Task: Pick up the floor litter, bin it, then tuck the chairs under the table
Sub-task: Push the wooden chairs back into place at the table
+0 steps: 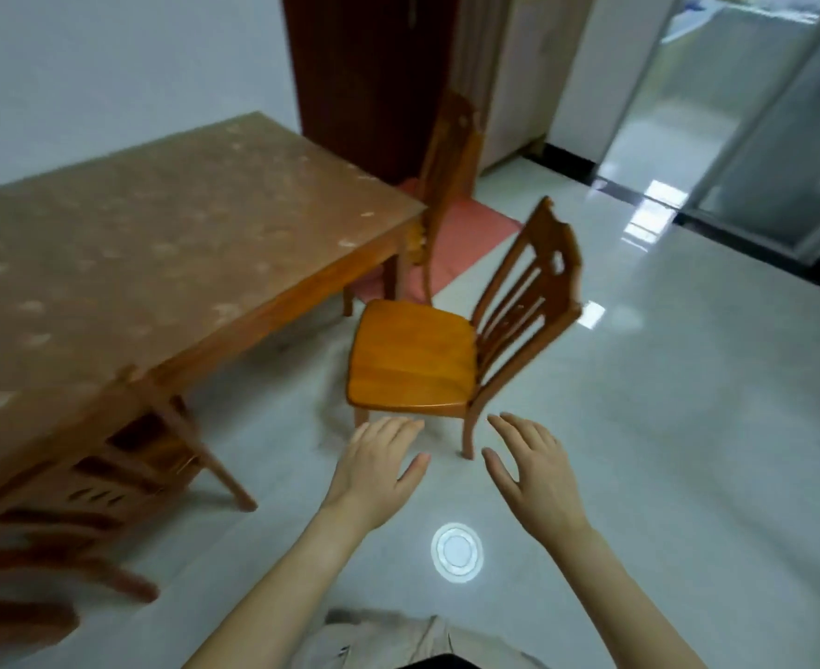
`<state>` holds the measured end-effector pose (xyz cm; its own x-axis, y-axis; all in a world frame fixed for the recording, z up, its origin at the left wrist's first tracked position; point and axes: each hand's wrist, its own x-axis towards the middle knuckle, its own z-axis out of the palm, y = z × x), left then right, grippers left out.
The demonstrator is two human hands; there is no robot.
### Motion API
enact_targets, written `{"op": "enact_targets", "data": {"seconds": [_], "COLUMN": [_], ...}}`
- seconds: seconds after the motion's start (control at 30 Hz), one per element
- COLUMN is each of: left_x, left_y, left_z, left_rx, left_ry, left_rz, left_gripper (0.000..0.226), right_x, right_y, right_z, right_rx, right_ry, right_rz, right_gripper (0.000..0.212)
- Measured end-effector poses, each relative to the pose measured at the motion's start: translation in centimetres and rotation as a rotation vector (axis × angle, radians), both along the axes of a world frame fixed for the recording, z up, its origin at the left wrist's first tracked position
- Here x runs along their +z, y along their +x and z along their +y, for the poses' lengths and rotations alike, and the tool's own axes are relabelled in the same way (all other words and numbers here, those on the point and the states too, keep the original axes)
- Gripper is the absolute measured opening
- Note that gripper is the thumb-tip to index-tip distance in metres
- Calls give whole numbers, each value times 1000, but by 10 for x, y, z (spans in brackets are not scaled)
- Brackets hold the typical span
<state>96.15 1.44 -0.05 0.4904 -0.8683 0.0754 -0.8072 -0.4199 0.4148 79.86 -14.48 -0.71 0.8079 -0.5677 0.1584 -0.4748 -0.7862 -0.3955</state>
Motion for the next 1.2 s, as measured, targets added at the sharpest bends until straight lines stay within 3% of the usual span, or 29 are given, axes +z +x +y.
{"op": "enact_targets", "data": {"seconds": [0.13, 0.47, 0.63, 0.73, 0.97, 1.2], "left_x": [10, 8, -4, -5, 30, 21], "left_y": [-40, -58, -25, 4, 77, 117], "left_z": [-79, -223, -298, -357, -490, -543], "left_rx": [-114, -272, -228, -192, -174, 31], "left_ry": [-60, -54, -41, -37, -84, -58], "left_rz": [-4, 5, -6, -37, -63, -31], "left_gripper": [47, 60, 62, 49, 45, 47], "right_x": [8, 4, -7, -5, 34, 33], "right_y": [-58, -99, -61, -26, 57, 120], "right_z": [-52, -164, -245, -306, -434, -524], "right_rx": [-144, -312, -277, -244, -158, 41], "right_ry": [-12, 28, 58, 59, 41, -5], "right_rz": [-28, -51, -34, -21, -42, -9], "right_gripper": [49, 50, 50, 51, 51, 44]}}
